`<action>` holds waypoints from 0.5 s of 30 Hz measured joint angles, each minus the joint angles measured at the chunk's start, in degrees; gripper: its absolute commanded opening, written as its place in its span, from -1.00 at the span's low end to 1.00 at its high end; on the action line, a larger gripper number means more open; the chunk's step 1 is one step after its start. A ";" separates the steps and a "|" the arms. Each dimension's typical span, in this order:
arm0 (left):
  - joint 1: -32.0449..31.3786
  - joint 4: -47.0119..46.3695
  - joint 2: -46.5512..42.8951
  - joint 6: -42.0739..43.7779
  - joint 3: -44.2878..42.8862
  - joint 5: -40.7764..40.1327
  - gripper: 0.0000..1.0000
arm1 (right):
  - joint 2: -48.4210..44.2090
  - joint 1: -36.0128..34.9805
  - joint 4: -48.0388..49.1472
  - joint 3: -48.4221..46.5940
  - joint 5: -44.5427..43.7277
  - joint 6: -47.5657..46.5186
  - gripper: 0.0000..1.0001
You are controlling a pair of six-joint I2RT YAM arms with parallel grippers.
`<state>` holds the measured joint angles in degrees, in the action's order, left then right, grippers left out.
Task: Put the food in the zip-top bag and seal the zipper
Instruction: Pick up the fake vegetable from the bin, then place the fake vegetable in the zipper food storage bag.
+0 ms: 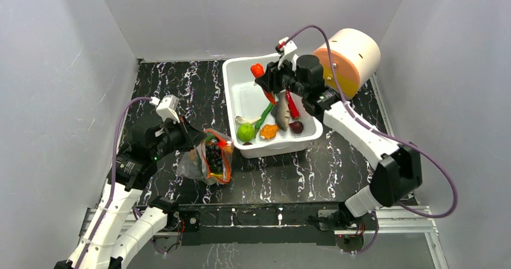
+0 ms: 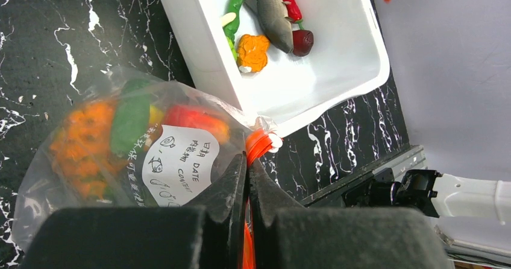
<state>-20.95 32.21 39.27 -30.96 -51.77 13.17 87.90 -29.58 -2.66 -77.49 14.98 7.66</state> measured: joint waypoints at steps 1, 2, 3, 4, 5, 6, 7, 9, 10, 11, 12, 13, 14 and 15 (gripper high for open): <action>0.00 0.00 0.26 -0.20 -0.35 0.11 -1.00 | -2.05 -0.46 1.03 2.29 1.25 -0.26 -0.57; 0.00 -0.02 0.48 -0.42 -0.68 0.24 -1.00 | -4.07 -0.96 1.44 4.07 2.27 -0.42 -0.58; 0.00 -0.02 0.70 -0.63 -0.96 0.42 -1.00 | -5.81 -1.55 1.75 5.42 3.08 -0.55 -0.58; 0.00 -0.04 0.81 -0.85 -1.16 0.57 -1.00 | -7.61 -2.23 1.79 6.54 3.56 -0.55 -0.59; 0.00 -0.07 0.83 -1.09 -1.18 0.72 -1.00 | -8.94 -2.71 1.79 7.21 3.87 -0.46 -0.59; 0.00 -0.04 0.79 -1.40 -1.18 0.96 -1.00 | -10.58 -3.61 1.92 7.98 3.91 -0.04 -0.60; 0.00 -0.04 0.76 -1.73 -1.18 1.16 -1.00 | -12.17 -4.57 1.84 8.63 3.78 0.46 -0.60; 0.00 -0.04 0.76 -2.21 -1.18 1.46 -1.00 | -15.13 -6.86 1.64 9.86 2.23 2.62 -0.62; 0.00 -0.04 0.72 -2.49 -1.18 1.55 -1.00 | -16.33 -8.24 1.29 10.27 1.27 4.20 -0.63; 0.00 -0.04 0.66 -2.71 -1.18 1.60 -1.00 | -17.05 -9.27 1.11 10.54 0.44 5.44 -0.63; 0.00 -0.04 0.61 -2.86 -1.16 1.66 -1.00 | -17.75 -11.04 0.39 10.67 -0.63 7.61 -0.63; 0.00 -0.04 0.55 -3.06 -1.16 1.70 -1.00 | -17.99 -12.07 -0.15 10.67 -1.25 8.85 -0.63; 0.00 -0.04 0.48 -3.21 -1.16 1.70 -1.00 | -18.12 -13.55 -0.79 10.67 -1.97 10.43 -0.61; 0.00 -0.04 0.44 -3.52 -1.16 1.73 -1.00 | -18.12 -15.67 -2.29 10.67 -3.23 12.92 -0.60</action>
<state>-20.95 32.16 39.70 -34.48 -52.93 14.90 69.78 -45.25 -4.95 -66.83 11.75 20.58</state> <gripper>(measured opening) 0.010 0.311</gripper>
